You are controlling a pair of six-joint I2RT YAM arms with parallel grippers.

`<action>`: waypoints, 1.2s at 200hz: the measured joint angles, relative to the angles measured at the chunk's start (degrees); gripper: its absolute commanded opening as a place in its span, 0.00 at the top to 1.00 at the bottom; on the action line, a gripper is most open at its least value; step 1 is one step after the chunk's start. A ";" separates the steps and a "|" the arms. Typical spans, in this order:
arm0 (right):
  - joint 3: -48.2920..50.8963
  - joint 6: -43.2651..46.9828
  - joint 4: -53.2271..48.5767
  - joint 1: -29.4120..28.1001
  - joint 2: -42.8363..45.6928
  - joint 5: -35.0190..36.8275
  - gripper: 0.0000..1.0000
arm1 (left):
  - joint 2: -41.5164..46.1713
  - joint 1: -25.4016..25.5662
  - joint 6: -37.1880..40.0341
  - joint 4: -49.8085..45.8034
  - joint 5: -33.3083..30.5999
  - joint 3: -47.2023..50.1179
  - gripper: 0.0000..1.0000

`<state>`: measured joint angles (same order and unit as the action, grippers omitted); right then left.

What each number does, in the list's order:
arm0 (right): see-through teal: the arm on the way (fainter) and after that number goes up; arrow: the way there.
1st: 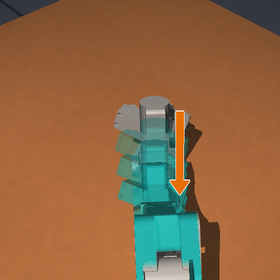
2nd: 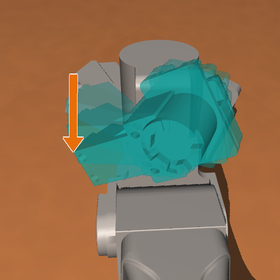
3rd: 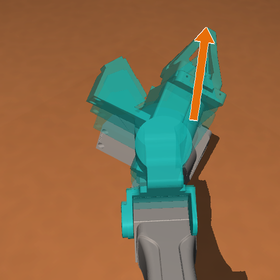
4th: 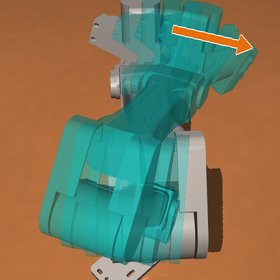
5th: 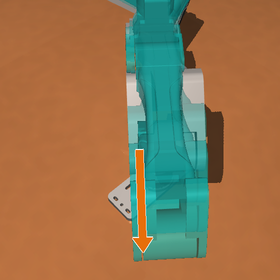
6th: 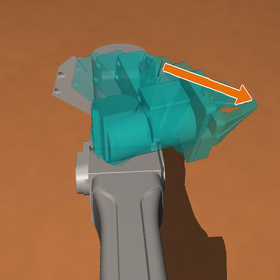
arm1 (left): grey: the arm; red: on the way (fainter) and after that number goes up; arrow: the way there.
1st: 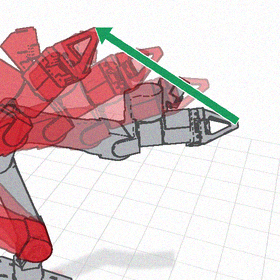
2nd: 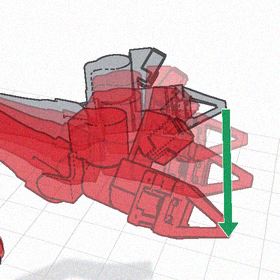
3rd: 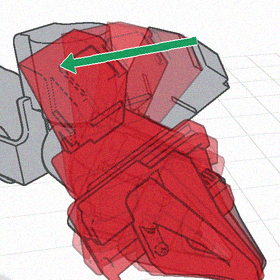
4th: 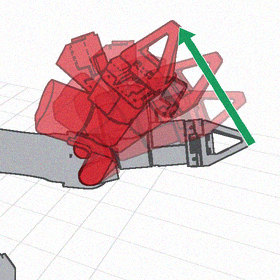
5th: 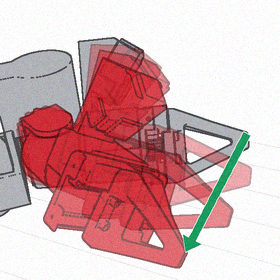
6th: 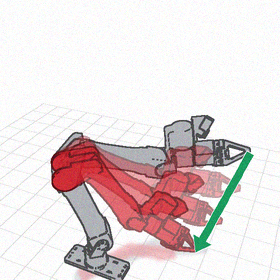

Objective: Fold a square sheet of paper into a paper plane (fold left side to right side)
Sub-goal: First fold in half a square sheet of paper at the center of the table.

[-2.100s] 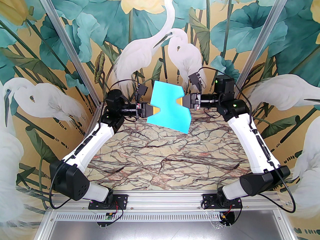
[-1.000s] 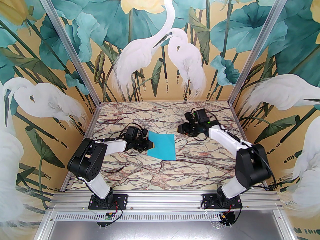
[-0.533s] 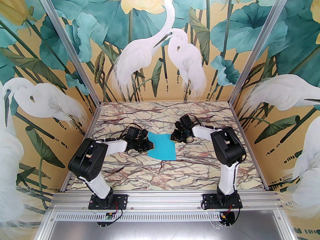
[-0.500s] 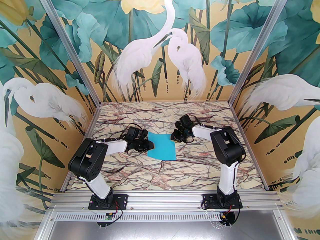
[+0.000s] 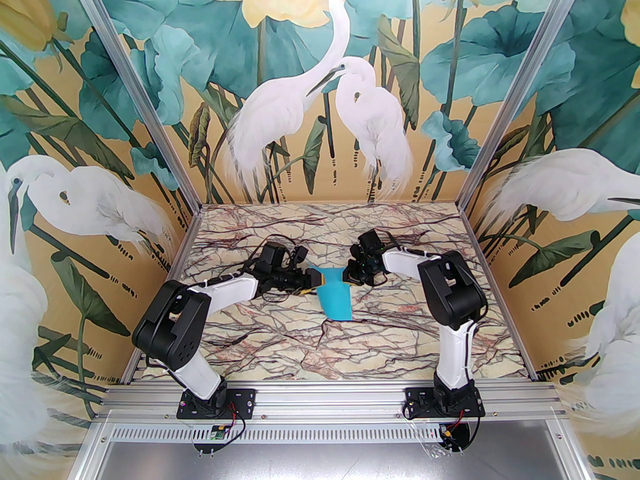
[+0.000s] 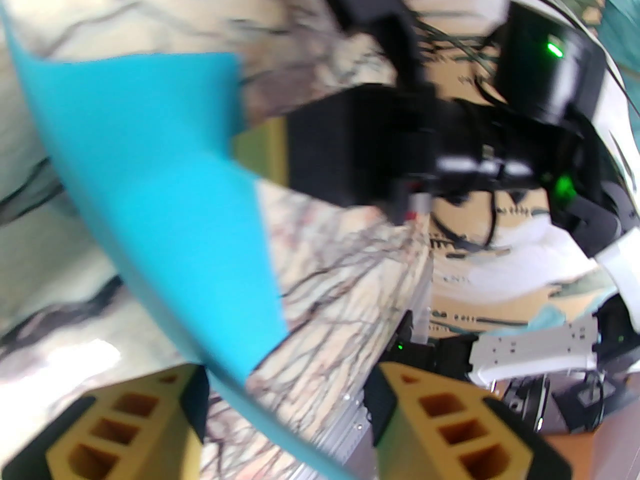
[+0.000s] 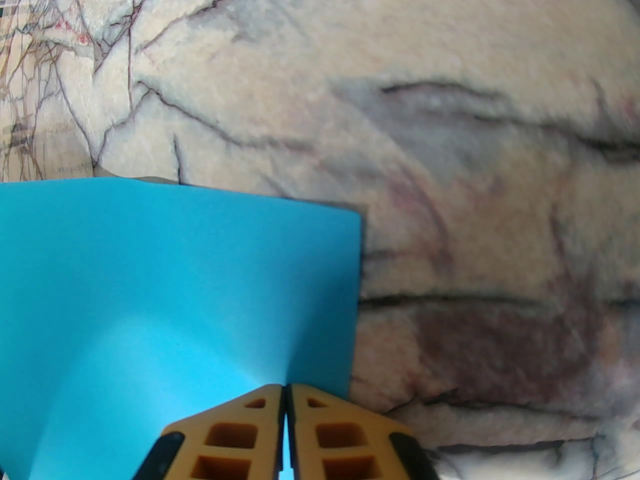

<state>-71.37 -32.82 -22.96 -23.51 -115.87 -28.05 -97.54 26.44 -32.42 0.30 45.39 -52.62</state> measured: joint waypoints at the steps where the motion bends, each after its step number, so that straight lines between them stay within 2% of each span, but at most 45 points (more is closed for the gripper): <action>1: 0.00 0.00 0.04 0.00 0.00 0.00 0.86 | -0.11 0.13 0.00 0.09 0.07 -0.20 0.36; 39: 1.51 -0.50 2.23 0.52 0.76 -0.59 0.82 | -5.51 2.95 0.11 1.03 2.62 -3.54 0.34; 61: 2.93 -1.11 3.17 1.53 2.12 -0.57 0.78 | -7.80 3.65 0.13 1.20 3.26 -3.87 0.37; 96: 6.23 -2.73 5.62 4.96 7.21 -1.01 0.65 | -8.35 3.69 0.26 1.27 3.45 -3.93 0.44; 124: 9.86 -4.15 9.49 7.39 13.38 -3.76 0.49 | -8.35 3.69 0.55 1.25 3.45 -3.93 0.52; 144: 12.17 -5.16 13.46 7.48 15.72 -7.10 0.46 | -8.35 3.69 0.55 1.20 3.45 -4.02 0.53; 206: 15.89 -6.67 19.96 5.66 14.67 -14.62 0.47 | -8.35 3.69 0.59 1.09 3.43 -4.31 0.56; 221: 15.89 -6.64 20.65 5.27 14.27 -15.58 0.50 | -8.35 3.69 0.63 0.96 3.43 -4.57 0.57; 240: 15.69 -6.43 20.59 4.83 13.38 -16.15 0.59 | -8.35 3.69 0.76 0.74 3.43 -4.98 0.57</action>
<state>-55.68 -39.24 -2.37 -18.68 -102.50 -44.21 -105.89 30.13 -31.66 1.04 48.82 -57.60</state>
